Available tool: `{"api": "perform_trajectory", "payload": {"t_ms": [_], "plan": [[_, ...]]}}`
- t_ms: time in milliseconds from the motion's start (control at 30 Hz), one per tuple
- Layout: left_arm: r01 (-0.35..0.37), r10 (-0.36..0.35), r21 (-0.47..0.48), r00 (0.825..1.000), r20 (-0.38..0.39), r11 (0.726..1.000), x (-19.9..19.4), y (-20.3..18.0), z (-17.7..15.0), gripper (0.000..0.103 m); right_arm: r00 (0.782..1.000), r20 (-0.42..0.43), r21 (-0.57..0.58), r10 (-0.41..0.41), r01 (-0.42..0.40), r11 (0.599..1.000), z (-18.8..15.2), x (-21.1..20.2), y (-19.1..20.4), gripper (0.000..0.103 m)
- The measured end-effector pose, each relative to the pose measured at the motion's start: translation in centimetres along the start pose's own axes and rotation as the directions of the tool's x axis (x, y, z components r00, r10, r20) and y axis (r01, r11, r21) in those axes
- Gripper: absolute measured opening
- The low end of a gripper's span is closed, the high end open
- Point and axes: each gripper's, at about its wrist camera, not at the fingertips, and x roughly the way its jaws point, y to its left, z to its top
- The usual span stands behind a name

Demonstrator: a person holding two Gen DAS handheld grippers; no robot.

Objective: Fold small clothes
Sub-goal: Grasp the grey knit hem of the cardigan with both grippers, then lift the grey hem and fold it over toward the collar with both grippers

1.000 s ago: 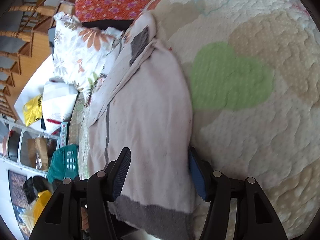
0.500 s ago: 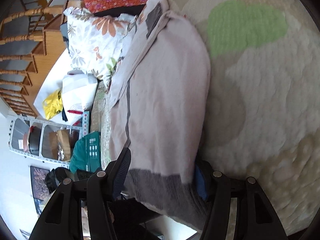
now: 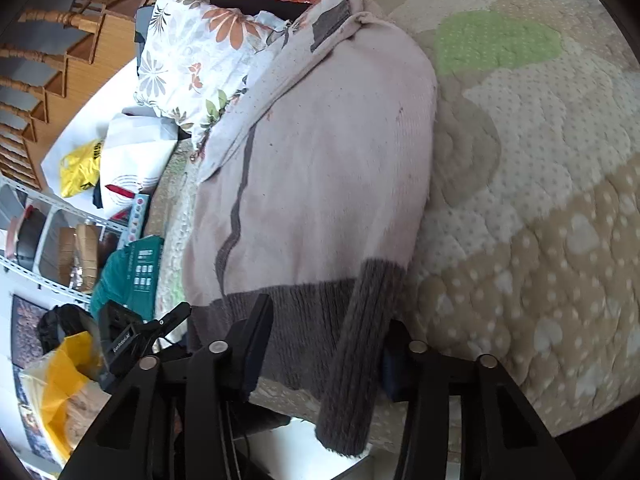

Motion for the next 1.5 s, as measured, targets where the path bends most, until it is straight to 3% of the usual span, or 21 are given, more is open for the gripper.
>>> {"api": "perform_trajectory", "payload": {"t_ms": [67,167,267,367,633,867,1167,1500], "plan": [[-0.021,0.021,-0.045,1.0,-0.004,0.999,-0.1,0.9,-0.1,0.012,0.999,0.014,-0.012,-0.035,0.035,0.999,-0.2,0.0,0.2,0.037],[-0.018,0.018,-0.09,1.0,0.007,0.996,-0.4,1.2,0.1,0.011,0.994,0.012,-0.023,-0.11,0.11,0.994,0.1,0.1,0.4,0.014],[-0.08,0.082,-0.037,0.995,0.052,0.996,-1.5,-0.1,-0.1,0.01,0.994,-0.004,-0.013,-0.107,0.107,0.994,0.8,0.2,0.2,0.01],[-0.101,0.1,-0.001,0.991,0.088,0.995,-2.9,-1.3,-1.0,0.01,0.996,-0.004,-0.013,-0.085,0.085,0.996,0.8,-0.2,0.5,0.009],[-0.023,0.022,0.014,0.993,0.118,1.0,-7.7,-2.5,-3.4,0.009,1.0,-0.01,0.02,0.013,-0.013,1.0,-0.9,-3.4,-0.1,0.009],[-0.08,0.075,0.039,0.992,0.106,0.996,-7.1,-2.7,-4.2,0.009,0.999,-0.046,0.036,0.028,-0.027,0.999,-2.5,-4.1,-0.9,0.009],[-0.06,0.048,0.082,0.987,0.151,0.995,-7.2,-4.7,0.2,0.009,0.999,-0.029,-0.074,0.027,-0.03,0.997,1.5,-4.7,2.8,0.009],[-0.1,0.08,0.105,0.981,0.178,0.989,-4.3,-7.6,9.4,0.009,1.0,0.017,-0.158,-0.026,0.028,0.987,9.0,-2.4,6.9,0.009]]}}
